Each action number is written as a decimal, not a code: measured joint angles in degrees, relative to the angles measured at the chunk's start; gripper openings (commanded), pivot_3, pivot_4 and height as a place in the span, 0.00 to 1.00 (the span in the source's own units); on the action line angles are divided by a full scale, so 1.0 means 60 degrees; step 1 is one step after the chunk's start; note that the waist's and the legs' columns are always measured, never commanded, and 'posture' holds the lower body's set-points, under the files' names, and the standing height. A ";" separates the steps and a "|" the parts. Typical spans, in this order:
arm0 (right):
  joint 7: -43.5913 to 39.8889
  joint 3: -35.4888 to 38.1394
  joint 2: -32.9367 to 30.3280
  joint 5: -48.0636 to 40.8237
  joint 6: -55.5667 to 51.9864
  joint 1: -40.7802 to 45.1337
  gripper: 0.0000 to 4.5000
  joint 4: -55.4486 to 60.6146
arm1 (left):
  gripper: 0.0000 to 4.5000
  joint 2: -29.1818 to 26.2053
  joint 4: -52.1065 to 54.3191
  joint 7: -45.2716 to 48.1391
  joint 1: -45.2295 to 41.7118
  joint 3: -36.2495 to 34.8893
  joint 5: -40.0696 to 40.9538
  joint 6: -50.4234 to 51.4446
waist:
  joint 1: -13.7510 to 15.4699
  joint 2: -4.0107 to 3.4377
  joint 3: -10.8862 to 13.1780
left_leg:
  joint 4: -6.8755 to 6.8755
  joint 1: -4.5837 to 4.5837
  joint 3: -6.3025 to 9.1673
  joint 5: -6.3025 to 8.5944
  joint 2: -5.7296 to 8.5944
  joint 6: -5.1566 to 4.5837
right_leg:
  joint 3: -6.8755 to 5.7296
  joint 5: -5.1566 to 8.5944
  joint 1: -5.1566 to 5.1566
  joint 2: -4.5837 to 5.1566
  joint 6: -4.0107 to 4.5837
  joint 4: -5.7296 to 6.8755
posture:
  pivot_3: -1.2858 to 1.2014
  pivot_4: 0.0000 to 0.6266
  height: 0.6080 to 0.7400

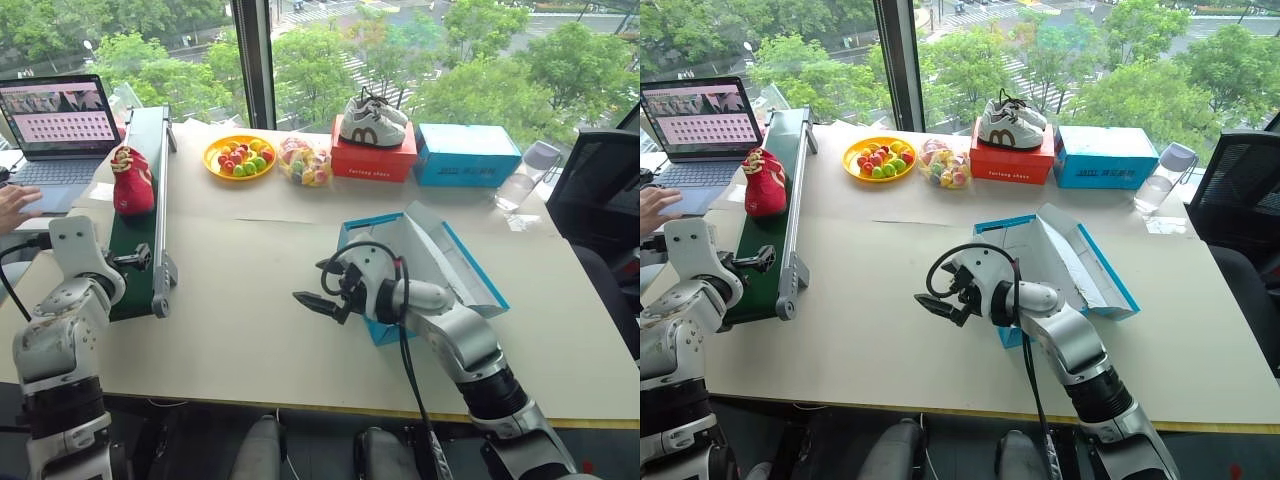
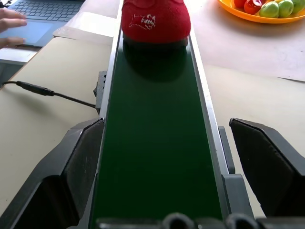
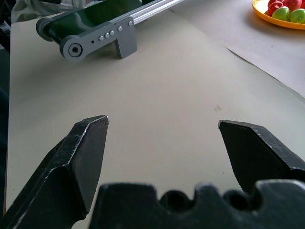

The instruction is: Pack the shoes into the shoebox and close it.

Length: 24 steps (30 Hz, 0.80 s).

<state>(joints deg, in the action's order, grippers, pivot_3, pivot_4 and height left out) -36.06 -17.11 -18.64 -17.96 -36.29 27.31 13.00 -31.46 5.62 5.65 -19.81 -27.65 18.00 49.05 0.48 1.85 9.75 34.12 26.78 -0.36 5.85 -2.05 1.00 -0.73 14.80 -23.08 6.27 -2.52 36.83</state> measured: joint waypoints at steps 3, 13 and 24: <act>0.0001 0.0000 -0.0001 0.0070 0.0000 -0.0053 0.98 0.0000 | 1.00 0.0000 0.0000 -0.0006 0.0001 0.0000 0.0001 0.0000 | 0.0001 0.0000 0.0000 | 0.0000 0.0000 0.0000 -0.0001 0.0000 0.0002 | 0.0000 0.0000 0.0001 0.0000 0.0000 0.0001 | 0.52 0.24 1.00; 0.0002 0.0017 -0.0001 0.0154 0.0000 -0.0188 0.98 0.0004 | 1.00 -0.0006 0.0011 0.0003 0.0002 0.0008 -0.0002 0.0001 | -0.0001 0.0002 -0.0001 | 0.0000 0.0000 0.0000 -0.0003 0.0000 0.0004 | 0.0001 0.0000 0.0003 0.0000 0.0000 0.0005 | 0.52 0.24 1.00; 0.0016 0.0022 0.0019 0.0172 0.0000 -0.0198 1.00 0.0005 | 0.76 -0.0022 0.0031 -0.0008 0.0002 0.0018 0.0016 0.0116 | -0.0002 0.0003 -0.0002 | 0.0000 -0.0001 0.0001 -0.0007 0.0000 0.0006 | 0.0002 0.0000 0.0004 -0.0002 -0.0001 0.0010 | 0.52 0.24 1.00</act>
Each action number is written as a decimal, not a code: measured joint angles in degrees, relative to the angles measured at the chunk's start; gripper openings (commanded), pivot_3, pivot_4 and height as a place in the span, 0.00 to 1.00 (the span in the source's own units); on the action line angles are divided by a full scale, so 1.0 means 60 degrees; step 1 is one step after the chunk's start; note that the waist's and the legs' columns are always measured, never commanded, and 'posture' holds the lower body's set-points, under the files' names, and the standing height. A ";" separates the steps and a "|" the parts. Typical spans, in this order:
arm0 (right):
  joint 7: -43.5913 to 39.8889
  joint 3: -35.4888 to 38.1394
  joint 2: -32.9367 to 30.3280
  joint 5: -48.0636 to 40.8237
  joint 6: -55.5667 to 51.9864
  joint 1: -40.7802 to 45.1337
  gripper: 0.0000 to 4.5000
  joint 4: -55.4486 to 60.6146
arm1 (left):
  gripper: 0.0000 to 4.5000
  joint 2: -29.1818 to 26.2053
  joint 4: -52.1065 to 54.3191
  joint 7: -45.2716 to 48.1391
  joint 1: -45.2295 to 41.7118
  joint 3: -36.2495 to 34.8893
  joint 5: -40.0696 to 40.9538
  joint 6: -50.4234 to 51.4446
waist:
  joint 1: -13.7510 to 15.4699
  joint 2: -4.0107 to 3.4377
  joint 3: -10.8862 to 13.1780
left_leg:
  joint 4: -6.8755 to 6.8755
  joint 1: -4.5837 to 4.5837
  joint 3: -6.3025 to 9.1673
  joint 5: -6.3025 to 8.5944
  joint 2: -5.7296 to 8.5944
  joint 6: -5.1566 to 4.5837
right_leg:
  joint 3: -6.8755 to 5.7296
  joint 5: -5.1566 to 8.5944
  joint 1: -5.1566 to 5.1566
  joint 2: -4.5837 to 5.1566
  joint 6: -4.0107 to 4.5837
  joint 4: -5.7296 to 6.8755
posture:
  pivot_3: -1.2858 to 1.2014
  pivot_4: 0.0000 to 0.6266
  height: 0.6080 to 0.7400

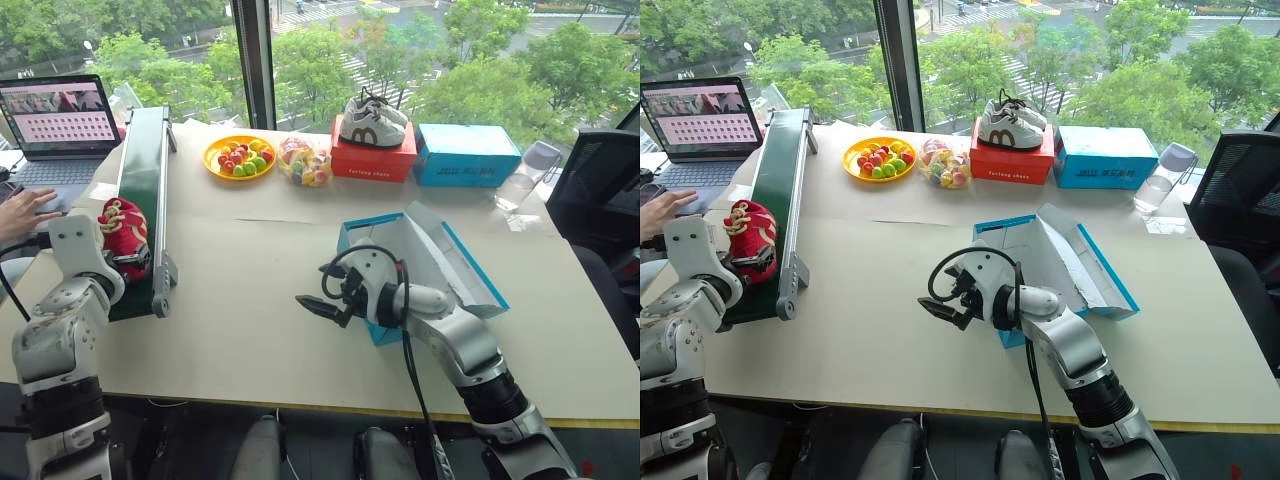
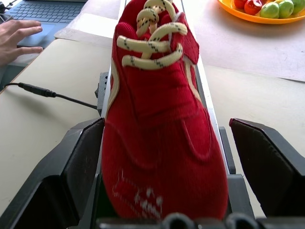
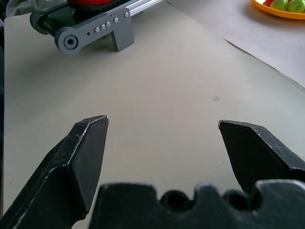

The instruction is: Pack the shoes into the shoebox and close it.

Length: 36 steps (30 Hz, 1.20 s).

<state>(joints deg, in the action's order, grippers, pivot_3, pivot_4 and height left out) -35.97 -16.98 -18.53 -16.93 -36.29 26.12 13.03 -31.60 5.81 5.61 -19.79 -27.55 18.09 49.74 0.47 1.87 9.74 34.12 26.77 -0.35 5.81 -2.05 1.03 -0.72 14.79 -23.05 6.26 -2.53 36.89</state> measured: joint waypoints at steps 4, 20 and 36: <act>0.0009 0.0025 -0.0003 0.0009 0.0000 0.0000 1.00 0.0000 | 0.55 0.0040 0.0033 -0.0028 0.0000 -0.0032 0.0026 0.0083 | 0.0022 0.0000 0.0000 | 0.0000 -0.0004 0.0002 -0.0002 0.0001 0.0003 | 0.0000 0.0000 0.0000 0.0000 0.0000 0.0012 | 0.52 0.24 1.00; 0.0125 0.0148 -0.0004 0.0146 0.0000 0.0001 1.00 0.0000 | 0.12 0.0376 0.0155 -0.0205 -0.0045 -0.0071 0.0044 0.0266 | 0.0056 0.0001 -0.0001 | 0.0000 -0.0042 0.0003 -0.0012 -0.0008 0.0034 | -0.0010 -0.0017 -0.0003 -0.0001 0.0004 0.0019 | 0.52 0.24 1.00; 0.2883 0.3997 0.3038 -0.2659 -0.2470 0.1435 1.00 -0.0588 | 0.12 0.4045 0.3094 0.0565 -0.1063 0.0112 0.5582 0.0317 | -0.0080 0.0029 -0.0002 | 0.0093 0.0071 0.0012 -0.0064 -0.0024 -0.0045 | -0.0005 -0.0054 0.0002 -0.0021 -0.0034 0.0025 | 0.52 0.24 1.00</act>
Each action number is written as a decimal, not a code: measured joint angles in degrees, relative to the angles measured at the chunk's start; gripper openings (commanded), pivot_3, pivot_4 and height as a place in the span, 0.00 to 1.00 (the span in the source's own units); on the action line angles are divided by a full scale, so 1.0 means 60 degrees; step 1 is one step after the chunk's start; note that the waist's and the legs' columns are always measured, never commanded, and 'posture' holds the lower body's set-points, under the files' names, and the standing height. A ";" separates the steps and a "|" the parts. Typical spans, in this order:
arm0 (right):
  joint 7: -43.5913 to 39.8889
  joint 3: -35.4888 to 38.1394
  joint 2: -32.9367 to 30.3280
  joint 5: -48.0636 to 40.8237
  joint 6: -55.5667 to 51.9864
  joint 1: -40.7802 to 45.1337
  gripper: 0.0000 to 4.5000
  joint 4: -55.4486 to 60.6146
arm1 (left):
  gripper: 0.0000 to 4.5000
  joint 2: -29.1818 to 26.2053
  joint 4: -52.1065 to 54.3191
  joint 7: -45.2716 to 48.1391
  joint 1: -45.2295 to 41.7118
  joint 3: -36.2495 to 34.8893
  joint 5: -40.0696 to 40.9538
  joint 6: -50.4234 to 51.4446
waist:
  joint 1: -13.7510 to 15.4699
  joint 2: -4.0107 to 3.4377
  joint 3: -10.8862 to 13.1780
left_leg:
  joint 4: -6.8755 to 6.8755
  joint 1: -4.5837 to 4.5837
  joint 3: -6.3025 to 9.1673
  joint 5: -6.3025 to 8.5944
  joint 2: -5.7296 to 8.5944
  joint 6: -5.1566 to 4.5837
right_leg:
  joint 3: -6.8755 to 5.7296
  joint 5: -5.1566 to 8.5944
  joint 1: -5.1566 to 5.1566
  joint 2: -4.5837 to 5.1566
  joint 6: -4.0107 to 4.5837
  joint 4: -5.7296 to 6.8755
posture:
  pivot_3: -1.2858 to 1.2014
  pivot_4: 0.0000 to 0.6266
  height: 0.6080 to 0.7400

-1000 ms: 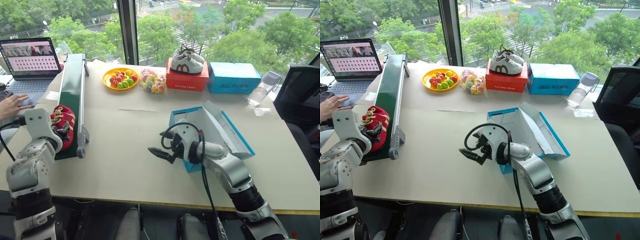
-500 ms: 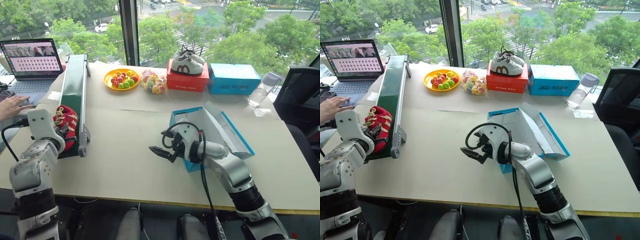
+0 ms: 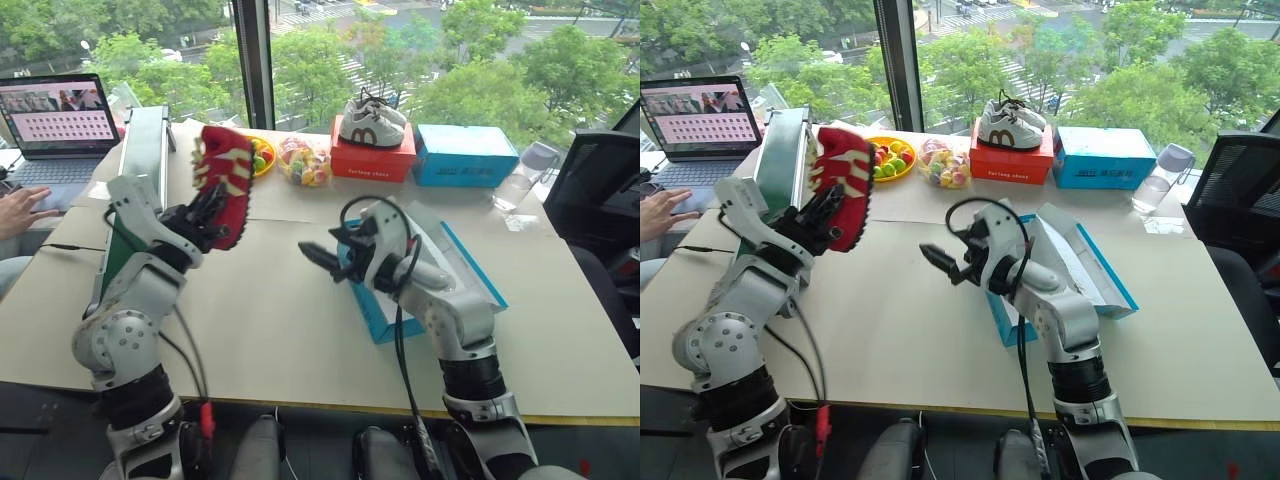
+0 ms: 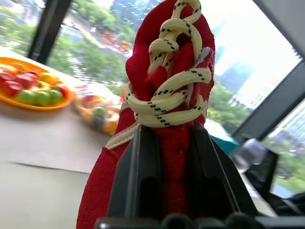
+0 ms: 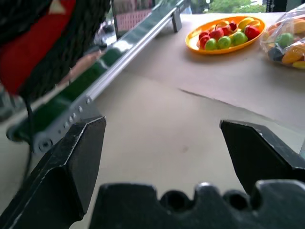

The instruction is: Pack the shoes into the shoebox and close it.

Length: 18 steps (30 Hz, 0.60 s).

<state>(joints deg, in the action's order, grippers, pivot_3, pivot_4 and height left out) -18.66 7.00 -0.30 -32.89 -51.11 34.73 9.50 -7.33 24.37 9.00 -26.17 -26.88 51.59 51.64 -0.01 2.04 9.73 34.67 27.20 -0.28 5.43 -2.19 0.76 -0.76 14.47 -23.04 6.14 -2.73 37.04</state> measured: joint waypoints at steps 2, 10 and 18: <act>0.0631 0.0934 0.0624 -0.0964 -0.0580 0.0320 1.00 -0.0011 | 0.12 0.0248 0.0099 -0.0138 0.0159 0.0283 0.0442 0.0163 | -0.0037 -0.0001 0.0000 | 0.0000 0.0000 0.0001 0.0000 -0.0006 -0.0001 | 0.0003 0.0000 -0.0002 -0.0008 0.0001 0.0007 | 0.52 0.24 1.00; 0.2536 0.2303 0.0910 -0.3627 -0.2188 0.0592 1.00 -0.0081 | 0.12 0.0373 0.0044 -0.0466 0.0319 0.1274 0.0791 0.0182 | -0.0065 -0.0004 0.0001 | 0.0008 0.0001 0.0000 0.0000 -0.0007 -0.0003 | 0.0004 -0.0002 -0.0003 -0.0012 0.0010 0.0001 | 0.52 0.24 1.00; 0.3326 0.2168 0.0904 -0.4810 -0.2378 0.0692 1.00 0.0027 | 0.12 0.0230 -0.0678 -0.0155 -0.0038 0.2192 0.0705 -0.0066 | -0.0112 -0.0006 0.0002 | 0.0005 0.0008 -0.0001 0.0001 -0.0009 -0.0007 | 0.0005 0.0000 -0.0008 -0.0014 0.0011 -0.0006 | 0.52 0.24 1.00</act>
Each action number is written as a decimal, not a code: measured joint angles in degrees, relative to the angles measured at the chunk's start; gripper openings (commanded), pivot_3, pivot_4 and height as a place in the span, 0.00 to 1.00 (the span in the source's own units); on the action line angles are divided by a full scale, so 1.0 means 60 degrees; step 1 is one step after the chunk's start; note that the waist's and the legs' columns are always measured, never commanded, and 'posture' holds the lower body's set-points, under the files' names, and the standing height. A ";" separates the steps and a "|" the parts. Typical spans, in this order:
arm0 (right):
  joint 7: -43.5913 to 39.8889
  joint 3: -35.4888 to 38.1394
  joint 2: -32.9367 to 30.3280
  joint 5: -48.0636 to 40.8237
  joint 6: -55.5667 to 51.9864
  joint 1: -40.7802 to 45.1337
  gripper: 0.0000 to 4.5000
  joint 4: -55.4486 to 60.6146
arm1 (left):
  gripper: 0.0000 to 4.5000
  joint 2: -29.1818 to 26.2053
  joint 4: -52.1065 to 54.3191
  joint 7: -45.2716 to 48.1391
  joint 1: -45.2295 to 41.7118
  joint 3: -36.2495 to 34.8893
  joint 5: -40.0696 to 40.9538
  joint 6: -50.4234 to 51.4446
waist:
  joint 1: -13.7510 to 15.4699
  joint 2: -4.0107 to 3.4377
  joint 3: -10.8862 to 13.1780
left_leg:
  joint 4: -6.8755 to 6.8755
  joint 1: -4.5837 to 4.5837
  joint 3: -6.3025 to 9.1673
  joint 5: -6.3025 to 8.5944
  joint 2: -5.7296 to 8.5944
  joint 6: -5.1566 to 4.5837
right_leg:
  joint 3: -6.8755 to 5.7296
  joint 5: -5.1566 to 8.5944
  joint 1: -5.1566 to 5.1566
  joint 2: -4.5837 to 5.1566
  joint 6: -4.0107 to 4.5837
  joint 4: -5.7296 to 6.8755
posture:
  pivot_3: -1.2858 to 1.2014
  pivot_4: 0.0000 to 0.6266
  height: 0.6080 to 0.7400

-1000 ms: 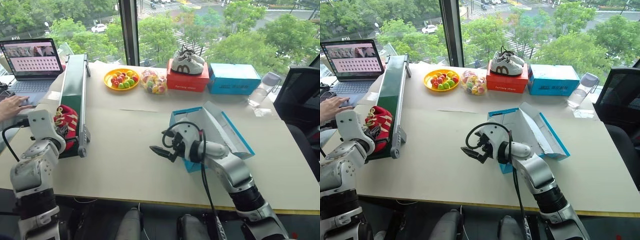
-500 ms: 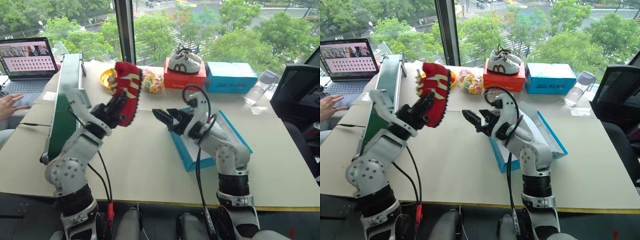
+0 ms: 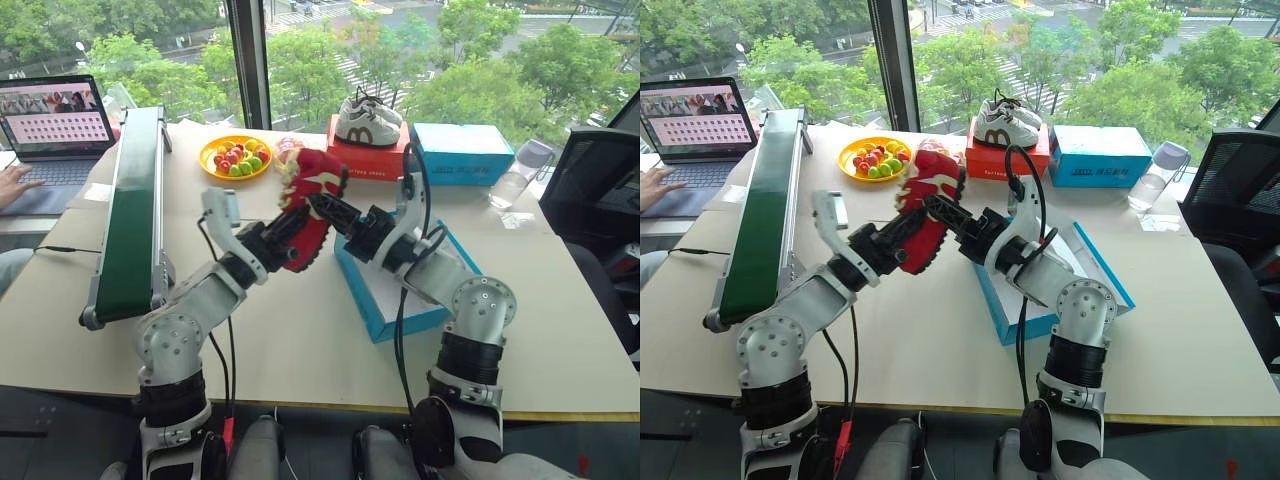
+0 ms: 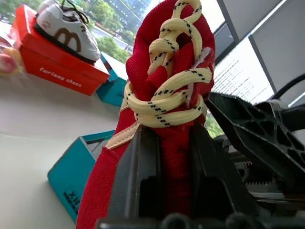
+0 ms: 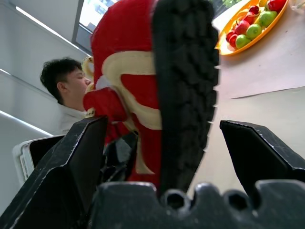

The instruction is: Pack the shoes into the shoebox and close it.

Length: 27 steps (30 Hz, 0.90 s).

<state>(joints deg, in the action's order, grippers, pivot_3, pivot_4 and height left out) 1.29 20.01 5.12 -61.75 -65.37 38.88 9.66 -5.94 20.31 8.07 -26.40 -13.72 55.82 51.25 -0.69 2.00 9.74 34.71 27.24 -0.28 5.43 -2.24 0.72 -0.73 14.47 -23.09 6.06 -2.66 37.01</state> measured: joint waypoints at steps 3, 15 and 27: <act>0.0103 -0.0052 -0.0034 -0.0076 0.0035 0.0003 1.00 0.0000 | 0.12 -0.0072 -0.0109 0.0186 -0.0003 0.0147 -0.0053 -0.0103 | -0.0020 -0.0002 0.0000 | -0.0002 0.0001 -0.0001 0.0000 -0.0002 -0.0001 | 0.0003 0.0001 -0.0004 -0.0003 0.0002 0.0000 | 0.52 0.24 1.00; 0.0291 -0.0507 -0.0290 0.0080 0.0608 -0.0001 0.49 -0.0003 | 0.11 -0.0114 -0.0140 0.0232 0.0001 0.0474 -0.0394 -0.0543 | -0.0005 -0.0003 0.0001 | -0.0004 0.0006 -0.0001 0.0002 -0.0004 -0.0001 | 0.0002 0.0001 -0.0005 -0.0003 0.0002 -0.0010 | 0.52 0.24 1.00; 0.0478 -0.0611 -0.0322 0.0186 0.0916 -0.0005 0.23 -0.0060 | 0.63 -0.0659 -0.0047 0.0510 0.0246 0.1127 -0.1541 -0.1196 | -0.0007 -0.0006 0.0003 | -0.0018 0.0007 -0.0004 0.0002 -0.0008 -0.0001 | 0.0002 0.0003 -0.0010 -0.0005 0.0005 -0.0021 | 0.52 0.24 1.00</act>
<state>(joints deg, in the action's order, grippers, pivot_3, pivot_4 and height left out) 4.17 16.35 3.19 -60.63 -59.88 38.85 9.30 -9.90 20.03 11.13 -24.92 -6.96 46.57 44.07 -0.73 1.97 9.75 34.60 27.29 -0.31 5.45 -2.29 0.71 -0.71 14.48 -23.15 6.03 -2.63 36.88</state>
